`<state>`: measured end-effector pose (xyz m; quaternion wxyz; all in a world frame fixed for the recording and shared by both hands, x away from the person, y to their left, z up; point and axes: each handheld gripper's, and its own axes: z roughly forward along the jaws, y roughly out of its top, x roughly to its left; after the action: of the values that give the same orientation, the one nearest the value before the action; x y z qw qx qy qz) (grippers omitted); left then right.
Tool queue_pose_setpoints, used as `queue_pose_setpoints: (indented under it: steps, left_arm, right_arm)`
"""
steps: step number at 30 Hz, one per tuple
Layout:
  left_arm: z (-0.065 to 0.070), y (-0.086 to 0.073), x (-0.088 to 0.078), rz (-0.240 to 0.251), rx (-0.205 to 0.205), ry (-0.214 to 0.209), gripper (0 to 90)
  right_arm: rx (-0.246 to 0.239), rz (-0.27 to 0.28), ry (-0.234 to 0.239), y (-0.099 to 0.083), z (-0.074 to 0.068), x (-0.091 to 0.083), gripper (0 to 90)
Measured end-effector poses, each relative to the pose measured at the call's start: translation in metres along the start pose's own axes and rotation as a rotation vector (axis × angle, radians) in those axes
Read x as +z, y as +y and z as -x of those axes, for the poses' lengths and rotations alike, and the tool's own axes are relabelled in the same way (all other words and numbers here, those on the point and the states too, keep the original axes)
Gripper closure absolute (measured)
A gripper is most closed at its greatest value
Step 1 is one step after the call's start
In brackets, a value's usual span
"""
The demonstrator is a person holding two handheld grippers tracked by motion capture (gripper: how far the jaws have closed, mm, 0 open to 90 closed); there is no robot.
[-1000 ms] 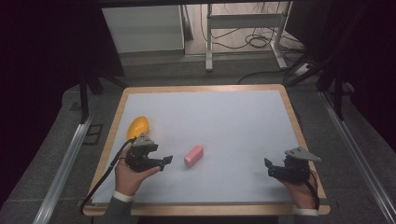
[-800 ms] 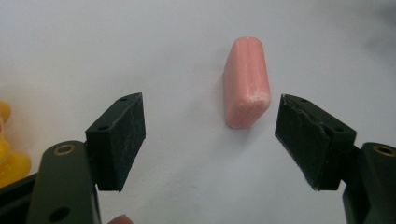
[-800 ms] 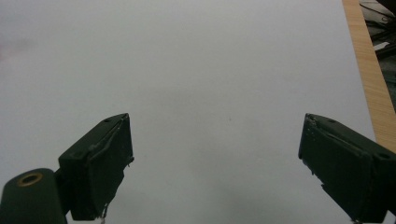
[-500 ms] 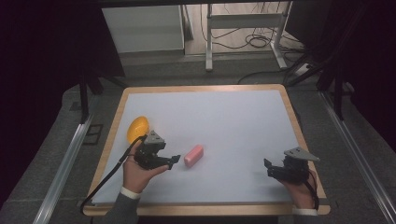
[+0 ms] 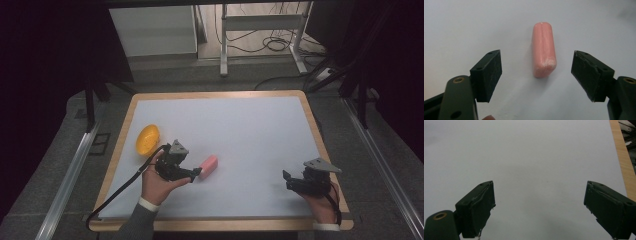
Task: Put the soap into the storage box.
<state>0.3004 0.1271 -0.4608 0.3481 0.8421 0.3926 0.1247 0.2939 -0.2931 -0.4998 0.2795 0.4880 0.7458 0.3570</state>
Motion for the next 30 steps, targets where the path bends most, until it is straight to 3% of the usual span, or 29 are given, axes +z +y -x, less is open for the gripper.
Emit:
queue_pose_setpoints:
  steps: [7, 10, 17, 27, 30]
  left_arm:
    - [0.004, 0.005, 0.014, -0.029, 0.005, -0.015, 25.0]
    - [0.006, 0.006, 0.019, -0.020, -0.006, -0.045, 24.9]
    - [0.014, 0.012, 0.034, -0.060, 0.019, -0.019, 25.3]
    - [0.006, 0.016, 0.059, -0.088, -0.052, -0.027, 29.0]
    - [0.008, 0.018, 0.066, -0.115, -0.033, -0.023, 29.4]
  right_arm:
    - [-0.003, -0.004, 0.000, -0.001, 0.000, 0.001, 9.6]
    - [-0.002, -0.006, -0.003, -0.001, 0.000, 0.001, 9.6]
    - [-0.004, -0.007, -0.001, -0.001, 0.000, 0.001, 9.6]
    - [-0.007, -0.018, -0.009, -0.003, 0.001, 0.004, 9.6]
    - [-0.008, -0.022, -0.009, -0.003, 0.000, 0.004, 9.6]
